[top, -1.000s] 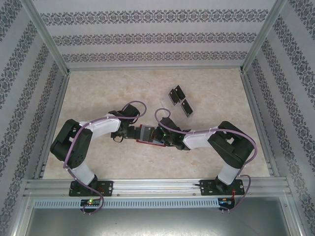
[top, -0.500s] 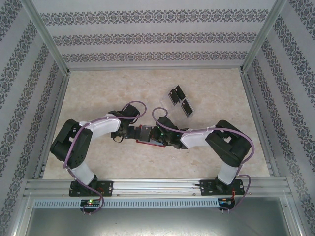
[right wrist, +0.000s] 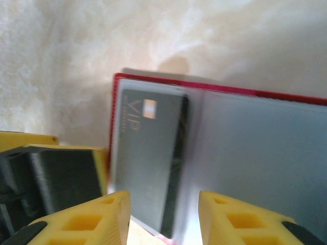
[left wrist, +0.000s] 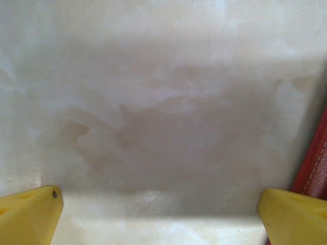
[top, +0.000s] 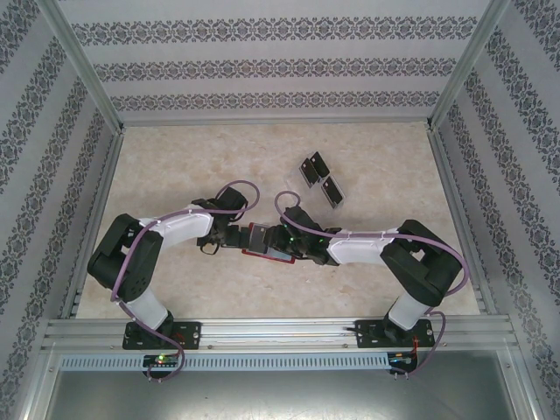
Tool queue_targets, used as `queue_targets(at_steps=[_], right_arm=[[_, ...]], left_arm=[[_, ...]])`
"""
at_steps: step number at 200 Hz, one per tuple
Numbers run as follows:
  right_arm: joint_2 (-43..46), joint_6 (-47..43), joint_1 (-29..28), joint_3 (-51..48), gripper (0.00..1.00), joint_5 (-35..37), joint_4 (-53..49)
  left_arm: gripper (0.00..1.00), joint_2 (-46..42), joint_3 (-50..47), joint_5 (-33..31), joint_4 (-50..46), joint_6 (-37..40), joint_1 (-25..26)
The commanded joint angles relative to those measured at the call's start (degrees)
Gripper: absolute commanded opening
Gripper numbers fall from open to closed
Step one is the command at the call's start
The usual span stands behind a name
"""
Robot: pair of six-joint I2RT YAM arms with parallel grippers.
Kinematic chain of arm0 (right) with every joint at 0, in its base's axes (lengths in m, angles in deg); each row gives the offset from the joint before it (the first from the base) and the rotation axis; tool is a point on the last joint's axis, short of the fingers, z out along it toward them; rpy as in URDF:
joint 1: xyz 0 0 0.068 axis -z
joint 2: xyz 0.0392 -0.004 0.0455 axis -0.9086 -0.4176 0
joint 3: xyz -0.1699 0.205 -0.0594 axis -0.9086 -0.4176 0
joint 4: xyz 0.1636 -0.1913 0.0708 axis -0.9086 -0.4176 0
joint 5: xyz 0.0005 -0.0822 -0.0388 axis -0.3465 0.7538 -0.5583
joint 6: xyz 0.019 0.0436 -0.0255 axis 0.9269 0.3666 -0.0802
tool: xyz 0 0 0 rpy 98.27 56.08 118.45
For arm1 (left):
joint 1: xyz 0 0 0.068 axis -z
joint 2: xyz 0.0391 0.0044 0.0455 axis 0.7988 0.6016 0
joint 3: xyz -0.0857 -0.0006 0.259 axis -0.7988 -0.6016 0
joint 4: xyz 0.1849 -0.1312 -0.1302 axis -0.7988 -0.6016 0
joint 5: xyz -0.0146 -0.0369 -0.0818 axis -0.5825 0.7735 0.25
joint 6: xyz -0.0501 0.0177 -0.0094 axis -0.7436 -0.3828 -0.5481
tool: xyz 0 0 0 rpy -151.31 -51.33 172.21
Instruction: Put the credit cards into the card holder
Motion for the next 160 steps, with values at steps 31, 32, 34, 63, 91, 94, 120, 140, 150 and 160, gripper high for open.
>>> queue_targets(at_steps=[31, 32, 34, 63, 91, 94, 120, 140, 150, 160], right_arm=[[1.4, -2.3, 2.3, -1.7, 0.41, 0.6, -4.8], [1.4, -2.3, 2.4, -1.7, 0.41, 0.6, -4.9], [1.4, -2.4, 2.5, -1.7, 0.41, 0.6, -5.1], [2.5, -3.7, 4.2, -1.1, 0.41, 0.6, -7.7], [4.5, -5.8, 5.1, 0.4, 0.41, 0.0, -10.5], [4.7, -6.0, 5.0, 0.7, 0.41, 0.0, -10.9], [6.1, -6.5, 4.8, 1.8, 0.41, -0.7, -12.7], [6.2, -6.4, 4.2, 2.4, 0.41, -0.8, -13.1], [5.9, -6.3, 3.7, 2.7, 0.41, -0.9, -13.1], [5.3, -6.1, 3.5, 3.1, 0.41, -0.9, -13.1]], left_arm=[[1.0, -0.9, -2.5, 5.5, 0.1, -2.9, 4.5], [1.0, -0.9, -2.5, 5.5, 0.1, -2.9, 4.5], [1.0, -0.9, -2.6, 5.6, 0.2, -3.0, 4.7], [1.0, -1.4, -2.3, 6.0, 0.1, -4.4, 6.9], [1.0, -2.0, -2.6, 6.1, 0.1, -5.6, 8.7], [1.0, -2.2, -2.7, 6.0, 0.0, -5.6, 8.8], [1.0, -3.3, -2.9, 3.7, -0.3, -6.1, 8.7], [1.0, -4.3, -2.6, 2.3, -0.7, -6.1, 7.8], [1.0, -5.0, -2.3, 1.9, -0.9, -6.0, 7.1], [1.0, -5.5, -2.1, 1.6, -1.0, -5.7, 6.3]])
